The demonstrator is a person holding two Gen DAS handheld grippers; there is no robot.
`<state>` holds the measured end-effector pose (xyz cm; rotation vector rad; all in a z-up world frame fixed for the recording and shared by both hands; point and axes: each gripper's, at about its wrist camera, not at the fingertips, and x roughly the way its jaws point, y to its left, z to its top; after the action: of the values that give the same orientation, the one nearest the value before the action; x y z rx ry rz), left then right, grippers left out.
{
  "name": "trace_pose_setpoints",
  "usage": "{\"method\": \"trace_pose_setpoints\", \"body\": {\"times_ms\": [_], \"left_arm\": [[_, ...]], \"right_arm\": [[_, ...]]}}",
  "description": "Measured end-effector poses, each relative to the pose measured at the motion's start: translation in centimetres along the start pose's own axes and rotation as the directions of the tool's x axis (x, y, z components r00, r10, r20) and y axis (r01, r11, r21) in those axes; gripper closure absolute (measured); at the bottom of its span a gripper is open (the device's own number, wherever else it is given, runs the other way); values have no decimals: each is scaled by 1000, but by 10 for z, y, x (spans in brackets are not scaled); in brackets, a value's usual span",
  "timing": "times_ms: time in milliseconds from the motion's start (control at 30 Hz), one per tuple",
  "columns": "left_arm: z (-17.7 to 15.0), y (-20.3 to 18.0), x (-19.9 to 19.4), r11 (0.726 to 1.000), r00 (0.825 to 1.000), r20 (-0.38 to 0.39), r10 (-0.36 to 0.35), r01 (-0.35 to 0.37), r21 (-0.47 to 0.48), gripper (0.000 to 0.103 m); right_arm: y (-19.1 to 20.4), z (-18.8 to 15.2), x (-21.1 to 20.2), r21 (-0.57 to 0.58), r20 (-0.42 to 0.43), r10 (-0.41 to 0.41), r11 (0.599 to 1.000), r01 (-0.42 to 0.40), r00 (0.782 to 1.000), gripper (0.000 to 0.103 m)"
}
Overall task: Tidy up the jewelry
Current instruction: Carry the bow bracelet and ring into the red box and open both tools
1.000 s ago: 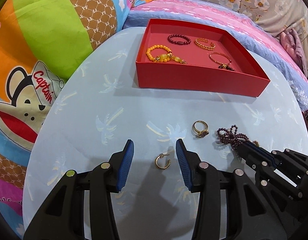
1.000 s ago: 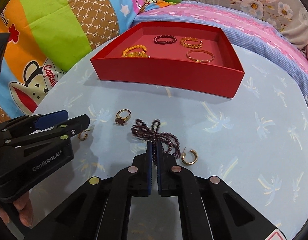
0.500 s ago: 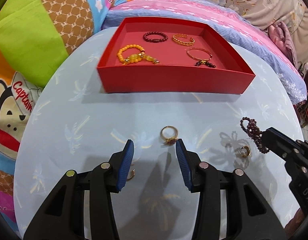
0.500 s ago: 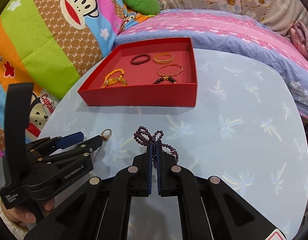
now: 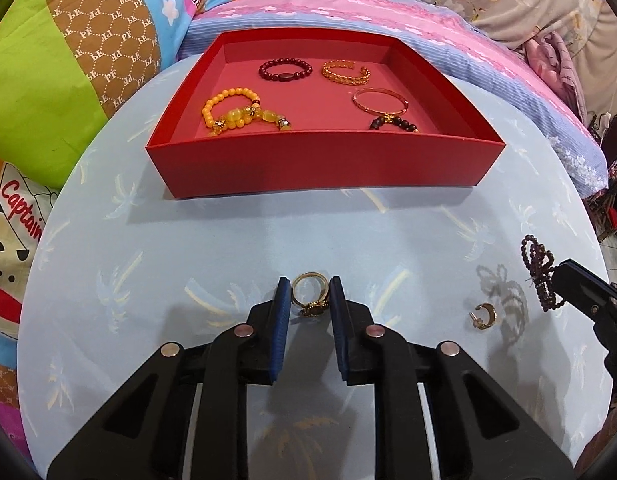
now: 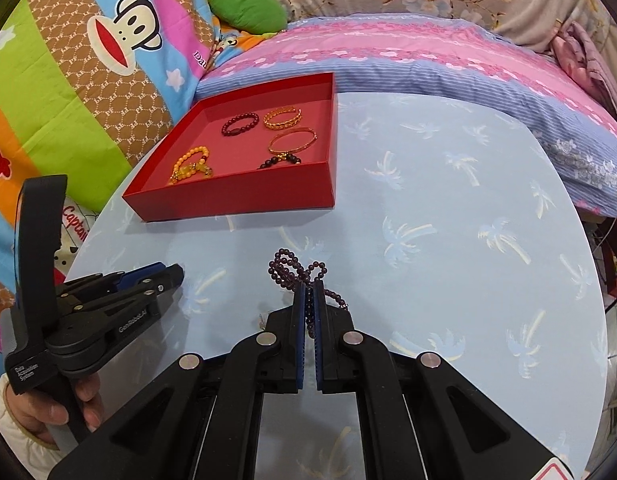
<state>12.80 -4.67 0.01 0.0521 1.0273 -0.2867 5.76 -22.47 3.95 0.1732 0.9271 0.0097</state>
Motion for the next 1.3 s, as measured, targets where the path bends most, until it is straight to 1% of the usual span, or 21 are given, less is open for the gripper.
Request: {"method": "trace_pose_setpoints", "body": {"times_ms": [200, 367, 567, 700, 833, 967, 1133, 1300], "left_arm": [[2, 2, -15, 1000, 1000, 17, -12, 13, -5, 84], [12, 2, -32, 1000, 999, 49, -18, 18, -3, 84], [39, -5, -48, 999, 994, 110, -28, 26, 19, 84], [70, -8, -52, 999, 986, 166, -22, 17, 34, 84], [102, -10, -46, 999, 979, 206, -3, -5, 42, 84], [124, -9, -35, 999, 975, 223, 15, -24, 37, 84], [144, -8, -13, 998, 976, 216, 38, -47, 35, 84], [155, -6, 8, 998, 979, 198, 49, -57, 34, 84]], "right_arm": [[7, 2, -2, -16, 5, 22, 1000, -22, 1000, 99], [17, 11, -3, -33, 17, 46, 998, -46, 999, 99], [31, 39, -5, -67, 60, 74, 995, -70, 995, 99], [36, 66, -4, -88, 103, 79, 994, -71, 991, 99], [37, 97, 6, -95, 132, 71, 994, -59, 989, 99], [35, 122, 22, -91, 142, 58, 995, -45, 988, 99], [34, 143, 45, -96, 136, 42, 995, -29, 990, 99], [37, 154, 63, -107, 128, 37, 994, -23, 991, 99]]}}
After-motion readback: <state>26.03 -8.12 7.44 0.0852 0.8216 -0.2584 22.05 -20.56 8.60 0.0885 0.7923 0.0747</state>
